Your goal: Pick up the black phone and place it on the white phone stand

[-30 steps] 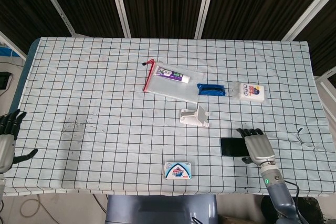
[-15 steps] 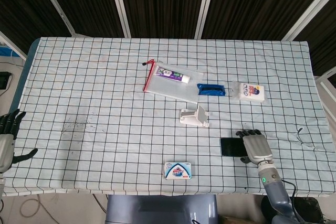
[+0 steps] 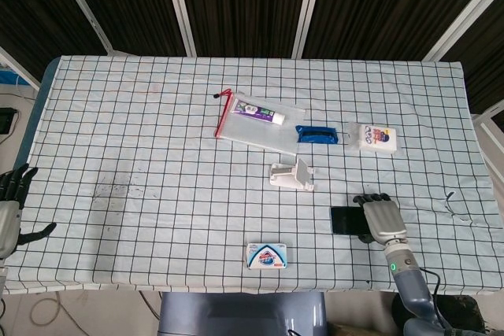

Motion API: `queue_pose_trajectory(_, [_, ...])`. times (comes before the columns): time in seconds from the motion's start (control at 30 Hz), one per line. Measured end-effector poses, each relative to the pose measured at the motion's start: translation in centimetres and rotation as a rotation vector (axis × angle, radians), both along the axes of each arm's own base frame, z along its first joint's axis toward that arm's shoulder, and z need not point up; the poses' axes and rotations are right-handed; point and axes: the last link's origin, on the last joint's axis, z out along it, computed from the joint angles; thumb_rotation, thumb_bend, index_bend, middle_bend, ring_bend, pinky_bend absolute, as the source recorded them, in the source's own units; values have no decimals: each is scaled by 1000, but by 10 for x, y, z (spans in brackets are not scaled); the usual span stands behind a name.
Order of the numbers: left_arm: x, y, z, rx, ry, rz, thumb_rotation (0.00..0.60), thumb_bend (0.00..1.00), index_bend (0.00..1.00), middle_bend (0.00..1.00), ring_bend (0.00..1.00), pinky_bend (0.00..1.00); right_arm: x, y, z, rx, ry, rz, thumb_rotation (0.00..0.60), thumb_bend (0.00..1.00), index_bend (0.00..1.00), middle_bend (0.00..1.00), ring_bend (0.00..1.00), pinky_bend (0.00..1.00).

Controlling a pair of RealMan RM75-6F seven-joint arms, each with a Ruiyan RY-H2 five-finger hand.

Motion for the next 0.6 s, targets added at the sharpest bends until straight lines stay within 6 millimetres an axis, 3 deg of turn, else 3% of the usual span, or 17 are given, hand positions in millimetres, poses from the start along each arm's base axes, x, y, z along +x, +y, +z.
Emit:
queue_pose_trajectory(0.27, [0,0,0,0,-3,2,600,0,0,0,0,0,-1,1,-2,6,3,-1,600,208,388,387,257,224])
queue_pose_trajectory(0.6, [0,0,0,-1,-8,5,600,0,0,0,0,0,-1,3,-3,13,18,9,600,214,399,406,264,224])
